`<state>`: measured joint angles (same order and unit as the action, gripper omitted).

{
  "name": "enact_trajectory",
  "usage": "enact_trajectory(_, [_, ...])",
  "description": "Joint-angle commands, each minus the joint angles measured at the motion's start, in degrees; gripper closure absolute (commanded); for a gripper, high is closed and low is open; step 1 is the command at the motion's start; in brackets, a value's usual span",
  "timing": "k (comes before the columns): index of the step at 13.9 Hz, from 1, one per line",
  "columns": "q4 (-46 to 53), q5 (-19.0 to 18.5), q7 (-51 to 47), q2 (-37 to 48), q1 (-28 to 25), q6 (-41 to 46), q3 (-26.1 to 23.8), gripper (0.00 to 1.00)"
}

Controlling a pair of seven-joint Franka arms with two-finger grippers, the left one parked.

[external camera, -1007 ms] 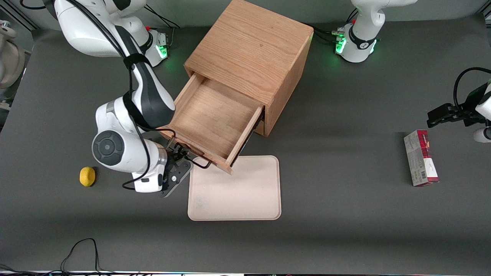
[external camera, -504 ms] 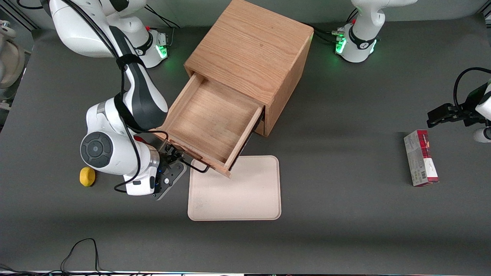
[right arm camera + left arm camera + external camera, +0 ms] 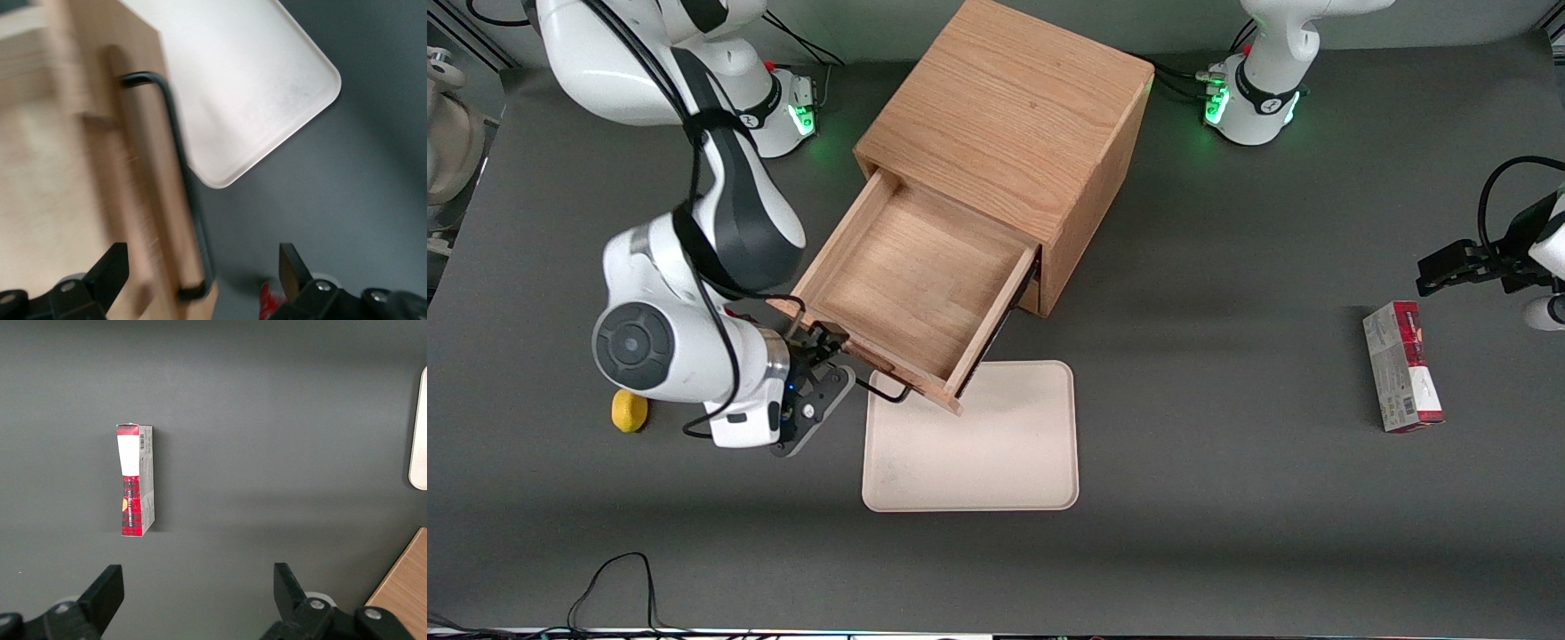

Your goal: Open upper drawer

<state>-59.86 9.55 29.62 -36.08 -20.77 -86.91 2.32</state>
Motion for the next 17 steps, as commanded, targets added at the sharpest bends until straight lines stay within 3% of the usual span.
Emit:
enact_trajectory(1, [5.0,2.2,-1.0,0.6,1.5,5.4,0.0,0.0])
enact_trajectory(4, [4.9,2.1,-1.0,4.0,2.1,5.9,0.5,0.0])
enact_trajectory(8, [4.1,0.7,-1.3,9.5,8.6,6.0,0.1,0.0])
enact_trajectory(11, [3.1,-3.1,-9.5,11.1,8.8,7.6,2.3,0.0])
enact_trajectory(13, [1.0,-3.1,-16.3,12.3,8.8,9.6,5.5,0.0])
enact_trajectory(17, [-8.4,-5.7,-17.0,18.1,12.0,5.6,7.5,0.0])
